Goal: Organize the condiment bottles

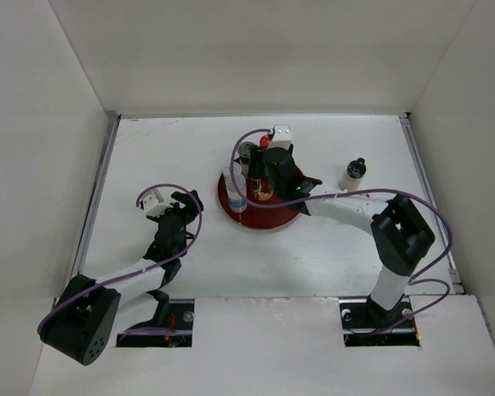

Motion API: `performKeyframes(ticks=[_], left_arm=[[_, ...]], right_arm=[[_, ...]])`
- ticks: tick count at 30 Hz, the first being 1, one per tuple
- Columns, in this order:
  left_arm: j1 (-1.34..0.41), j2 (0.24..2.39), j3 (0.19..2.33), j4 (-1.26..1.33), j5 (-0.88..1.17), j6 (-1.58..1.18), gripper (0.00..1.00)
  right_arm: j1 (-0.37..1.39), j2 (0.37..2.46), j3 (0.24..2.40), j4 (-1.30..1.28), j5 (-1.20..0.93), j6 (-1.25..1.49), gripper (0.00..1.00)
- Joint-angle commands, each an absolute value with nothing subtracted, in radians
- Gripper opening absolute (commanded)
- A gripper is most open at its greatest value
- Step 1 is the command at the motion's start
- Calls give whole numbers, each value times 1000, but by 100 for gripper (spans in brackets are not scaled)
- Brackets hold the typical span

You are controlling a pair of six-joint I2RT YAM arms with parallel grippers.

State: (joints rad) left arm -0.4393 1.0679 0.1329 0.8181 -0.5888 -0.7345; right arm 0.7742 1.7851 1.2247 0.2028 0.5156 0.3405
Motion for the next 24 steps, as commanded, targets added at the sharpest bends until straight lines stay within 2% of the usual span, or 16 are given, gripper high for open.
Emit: performKeyframes(ticks=[1, 4, 5, 7, 9, 11, 13, 15, 19, 24], left_arm=[[-444, 1049, 166, 853, -577, -741, 71], [-438, 1057, 166, 854, -575, -741, 71], [-442, 1052, 166, 853, -575, -741, 71], [-444, 1048, 166, 853, -578, -741, 71], [-441, 1049, 164, 854, -578, -741, 71], [-441, 1048, 163, 851, -575, -741, 71], [-444, 1055, 164, 854, -581, -741, 71], [-441, 1069, 167, 859, -575, -742, 71], [-450, 1069, 169, 859, -575, -742, 71], [-447, 1052, 166, 854, -575, -742, 72]], right_arm=[[780, 1703, 1187, 227, 548, 345, 77], [734, 1645, 1146, 235, 551, 342, 72], [704, 1628, 1128, 239, 557, 339, 69], [625, 1583, 1082, 230, 577, 334, 55], [538, 1536, 1028, 218, 613, 325, 50], [461, 1493, 979, 199, 656, 324, 56], [391, 1467, 934, 186, 693, 321, 80], [326, 1463, 902, 190, 692, 319, 90], [254, 1505, 908, 180, 605, 336, 97], [235, 1505, 905, 181, 638, 350, 97]])
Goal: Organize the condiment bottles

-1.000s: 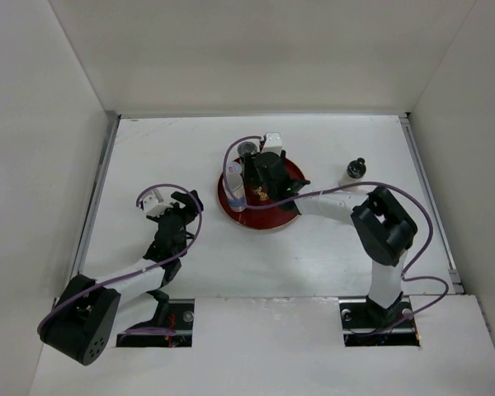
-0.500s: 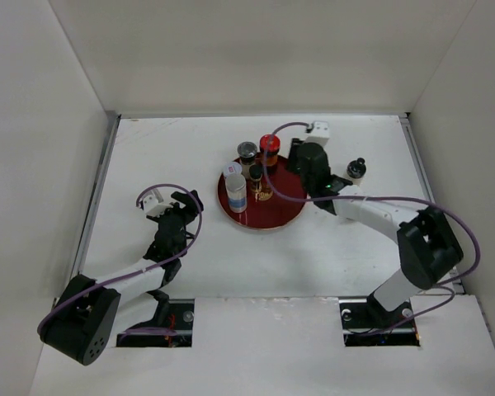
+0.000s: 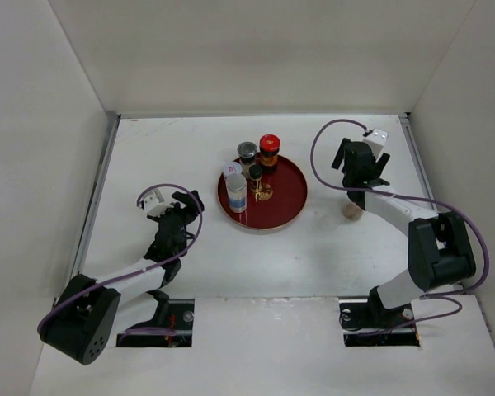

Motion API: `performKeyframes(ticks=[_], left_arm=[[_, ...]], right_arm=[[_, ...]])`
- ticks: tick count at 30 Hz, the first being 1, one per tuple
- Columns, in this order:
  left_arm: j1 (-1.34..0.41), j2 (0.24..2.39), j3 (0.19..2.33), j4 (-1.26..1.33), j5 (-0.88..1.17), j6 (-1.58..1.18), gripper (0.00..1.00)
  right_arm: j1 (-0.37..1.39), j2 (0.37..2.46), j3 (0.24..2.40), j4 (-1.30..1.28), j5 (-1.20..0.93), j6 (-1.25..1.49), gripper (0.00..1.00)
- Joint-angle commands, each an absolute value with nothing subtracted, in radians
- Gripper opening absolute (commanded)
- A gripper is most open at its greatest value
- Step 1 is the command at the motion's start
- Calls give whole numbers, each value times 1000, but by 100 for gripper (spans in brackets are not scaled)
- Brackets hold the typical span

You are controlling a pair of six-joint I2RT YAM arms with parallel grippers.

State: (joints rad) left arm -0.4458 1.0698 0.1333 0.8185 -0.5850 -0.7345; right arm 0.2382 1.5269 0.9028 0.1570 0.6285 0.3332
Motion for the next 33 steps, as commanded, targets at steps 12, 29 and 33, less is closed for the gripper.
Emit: performKeyframes(ticks=[12, 29, 33], left_arm=[[-453, 1066, 169, 859, -574, -744, 72], [-455, 1071, 172, 859, -575, -744, 72], [-453, 1071, 170, 859, -575, -742, 72]], right_arm=[[205, 1471, 899, 163, 677, 347, 94], [100, 1626, 980, 256, 518, 353, 55], [131, 1520, 933, 345, 532, 342, 51]])
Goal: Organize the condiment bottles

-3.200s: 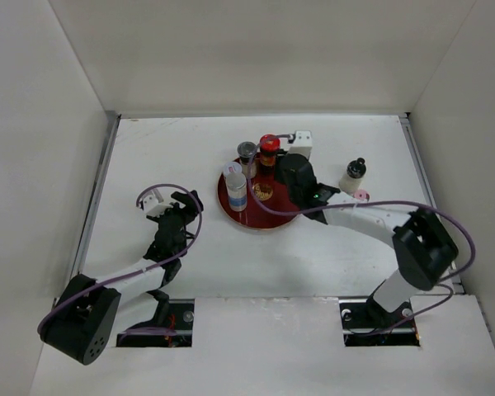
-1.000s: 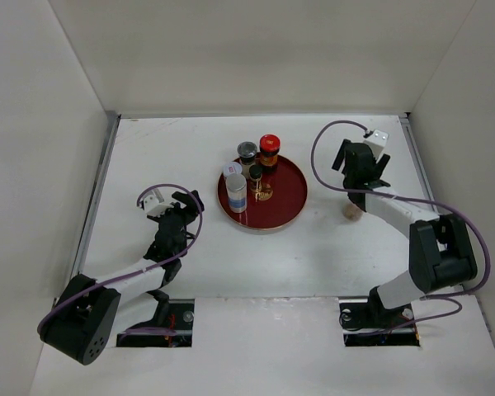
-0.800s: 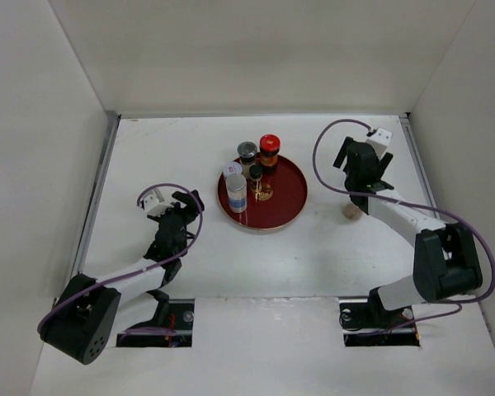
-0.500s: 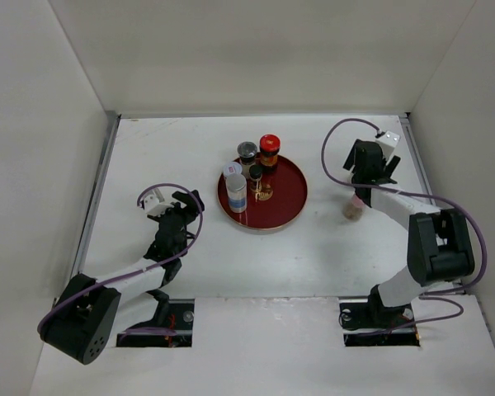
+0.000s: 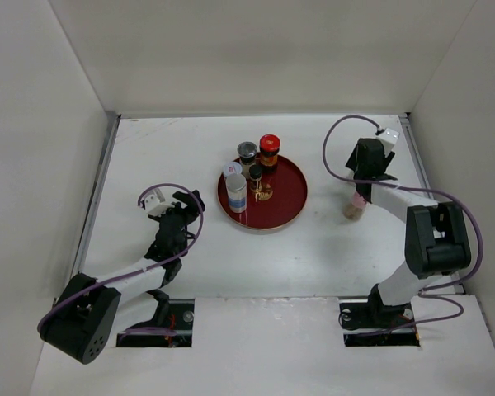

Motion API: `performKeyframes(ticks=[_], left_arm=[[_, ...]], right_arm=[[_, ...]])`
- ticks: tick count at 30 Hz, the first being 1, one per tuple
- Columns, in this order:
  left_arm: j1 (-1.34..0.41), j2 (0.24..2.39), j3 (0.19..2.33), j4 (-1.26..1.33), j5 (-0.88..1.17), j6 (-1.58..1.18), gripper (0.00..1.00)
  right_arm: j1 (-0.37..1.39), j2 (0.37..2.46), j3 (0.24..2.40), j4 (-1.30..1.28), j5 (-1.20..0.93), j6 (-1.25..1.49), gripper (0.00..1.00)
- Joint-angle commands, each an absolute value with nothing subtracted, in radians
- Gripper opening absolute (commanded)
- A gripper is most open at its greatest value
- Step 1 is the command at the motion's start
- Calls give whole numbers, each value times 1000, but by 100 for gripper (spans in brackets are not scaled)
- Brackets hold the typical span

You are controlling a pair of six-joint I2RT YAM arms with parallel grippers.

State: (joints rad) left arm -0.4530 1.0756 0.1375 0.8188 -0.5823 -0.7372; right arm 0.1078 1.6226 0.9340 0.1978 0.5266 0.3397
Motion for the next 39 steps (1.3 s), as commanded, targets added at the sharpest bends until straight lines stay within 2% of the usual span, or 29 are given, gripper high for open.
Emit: performKeyframes(ticks=[1, 5, 11, 19, 26, 27, 30, 32, 35, 39], left_arm=[[-453, 1074, 170, 859, -575, -742, 72], [-456, 1081, 175, 861, -575, -742, 72], [-452, 1069, 170, 861, -580, -741, 72], [-444, 1065, 167, 858, -574, -741, 72], [-444, 1062, 167, 856, -574, -741, 72], [-449, 1060, 167, 856, -574, -741, 72], [-444, 1068, 167, 859, -574, -741, 72], [-444, 1062, 167, 856, -574, -741, 72], [-449, 1058, 167, 859, -580, -741, 72], [-446, 1055, 166, 856, -574, -742, 72]], right_arm=[[158, 1494, 930, 356, 531, 331, 52], [289, 1454, 957, 344, 511, 307, 52], [471, 1543, 1040, 336, 483, 327, 52], [594, 1719, 1175, 319, 457, 324, 54], [646, 1790, 1198, 302, 475, 321, 57], [650, 1789, 1192, 302, 480, 321, 61], [659, 1757, 1169, 302, 498, 315, 84], [660, 1705, 1137, 302, 508, 305, 94], [659, 1585, 1062, 302, 534, 304, 99], [618, 1380, 902, 299, 654, 301, 100]])
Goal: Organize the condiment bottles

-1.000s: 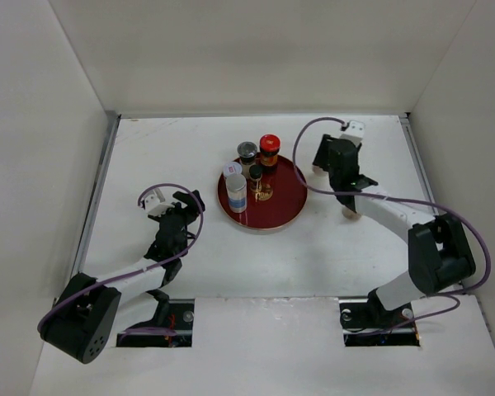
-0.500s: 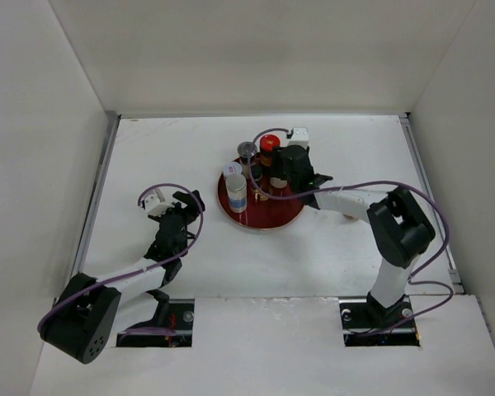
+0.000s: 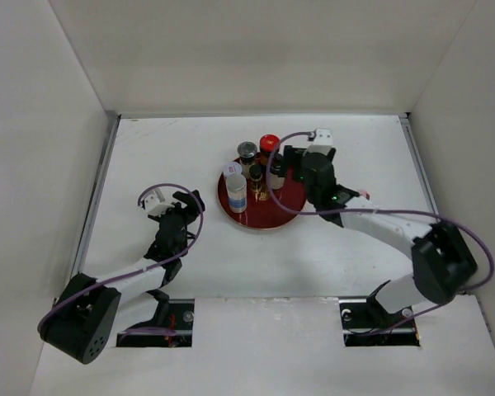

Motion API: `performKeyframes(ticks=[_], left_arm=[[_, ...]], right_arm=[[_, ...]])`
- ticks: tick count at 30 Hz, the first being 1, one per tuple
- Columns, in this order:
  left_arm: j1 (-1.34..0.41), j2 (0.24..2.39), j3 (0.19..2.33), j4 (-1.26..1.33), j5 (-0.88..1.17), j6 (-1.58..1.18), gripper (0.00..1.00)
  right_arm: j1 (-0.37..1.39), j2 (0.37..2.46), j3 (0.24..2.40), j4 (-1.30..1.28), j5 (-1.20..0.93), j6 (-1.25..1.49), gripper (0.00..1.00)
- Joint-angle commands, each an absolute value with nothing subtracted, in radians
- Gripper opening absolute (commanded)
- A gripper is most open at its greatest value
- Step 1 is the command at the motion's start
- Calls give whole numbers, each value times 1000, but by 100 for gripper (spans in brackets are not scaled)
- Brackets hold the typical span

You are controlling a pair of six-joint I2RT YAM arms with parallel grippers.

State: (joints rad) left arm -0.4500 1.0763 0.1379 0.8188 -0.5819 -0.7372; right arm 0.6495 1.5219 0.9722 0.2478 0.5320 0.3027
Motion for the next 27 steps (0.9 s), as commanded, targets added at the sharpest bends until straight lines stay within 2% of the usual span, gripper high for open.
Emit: performKeyframes(ticks=[1, 8, 17, 19, 23, 27], left_arm=[[-449, 1051, 164, 856, -580, -742, 72], [-461, 1061, 167, 861, -581, -741, 72], [-459, 1066, 169, 861, -574, -744, 72], [-466, 1060, 167, 861, -575, -744, 72], [-466, 1075, 172, 861, -574, -744, 72], [-466, 1063, 167, 861, -580, -744, 72]], right_arm=[[598, 1327, 856, 287, 708, 307, 100], [476, 1126, 670, 120, 974, 368, 100], [360, 1186, 623, 32, 824, 517, 100], [332, 1209, 618, 51, 775, 531, 96], [306, 1261, 624, 101, 701, 534, 78], [309, 1311, 640, 104, 669, 549, 64]])
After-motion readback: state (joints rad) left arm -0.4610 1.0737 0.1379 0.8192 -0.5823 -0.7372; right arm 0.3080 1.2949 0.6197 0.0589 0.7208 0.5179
